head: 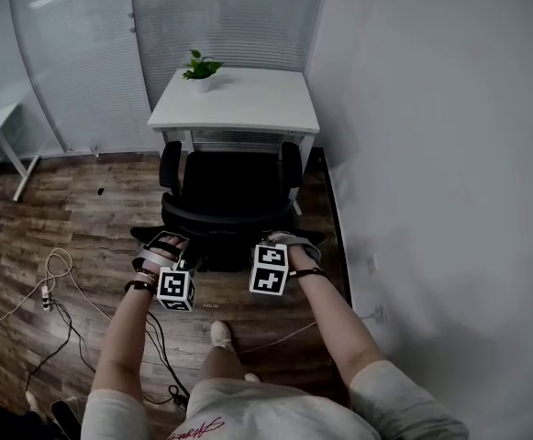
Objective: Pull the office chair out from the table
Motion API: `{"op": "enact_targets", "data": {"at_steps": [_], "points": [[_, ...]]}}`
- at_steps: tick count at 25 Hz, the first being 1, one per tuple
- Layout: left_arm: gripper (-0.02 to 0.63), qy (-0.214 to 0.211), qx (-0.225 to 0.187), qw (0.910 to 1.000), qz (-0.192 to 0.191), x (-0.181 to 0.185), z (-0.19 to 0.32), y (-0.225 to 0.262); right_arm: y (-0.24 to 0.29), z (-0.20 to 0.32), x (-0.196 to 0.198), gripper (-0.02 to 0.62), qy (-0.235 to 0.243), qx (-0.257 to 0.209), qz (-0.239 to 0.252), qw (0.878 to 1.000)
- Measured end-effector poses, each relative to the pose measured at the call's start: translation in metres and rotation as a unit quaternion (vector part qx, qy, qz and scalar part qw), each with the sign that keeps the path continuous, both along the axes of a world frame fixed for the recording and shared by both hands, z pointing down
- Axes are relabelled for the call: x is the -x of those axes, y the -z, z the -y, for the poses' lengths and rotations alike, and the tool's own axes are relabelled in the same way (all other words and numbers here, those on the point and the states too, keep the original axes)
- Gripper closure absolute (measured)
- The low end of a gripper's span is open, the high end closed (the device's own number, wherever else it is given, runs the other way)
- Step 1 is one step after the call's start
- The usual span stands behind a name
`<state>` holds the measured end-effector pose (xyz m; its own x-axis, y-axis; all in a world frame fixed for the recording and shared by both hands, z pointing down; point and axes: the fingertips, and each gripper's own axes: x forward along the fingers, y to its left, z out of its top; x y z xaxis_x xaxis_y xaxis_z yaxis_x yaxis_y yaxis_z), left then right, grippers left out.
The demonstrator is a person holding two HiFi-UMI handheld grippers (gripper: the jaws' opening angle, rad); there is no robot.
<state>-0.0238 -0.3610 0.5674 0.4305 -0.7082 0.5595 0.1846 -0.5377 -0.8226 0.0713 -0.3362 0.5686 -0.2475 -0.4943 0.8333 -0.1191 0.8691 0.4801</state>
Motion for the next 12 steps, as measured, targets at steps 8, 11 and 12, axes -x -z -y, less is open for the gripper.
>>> {"op": "enact_targets", "data": {"at_steps": [8, 11, 12], "points": [[0.499, 0.005, 0.018, 0.9998, 0.002, 0.0059, -0.0020, -0.0019, 0.0012, -0.0016, 0.0041, 0.486, -0.005, -0.006, -0.002, 1.000], [0.500, 0.010, 0.022, 0.9997, 0.002, 0.0090, -0.0042, -0.0005, 0.0040, -0.0032, 0.0070, 0.488, 0.000, -0.018, -0.006, 1.000], [0.500, 0.011, 0.024, 0.9996, 0.002, 0.0083, -0.0057, -0.0003, 0.0042, -0.0042, 0.0067, 0.489, 0.000, -0.021, -0.007, 1.000]]}}
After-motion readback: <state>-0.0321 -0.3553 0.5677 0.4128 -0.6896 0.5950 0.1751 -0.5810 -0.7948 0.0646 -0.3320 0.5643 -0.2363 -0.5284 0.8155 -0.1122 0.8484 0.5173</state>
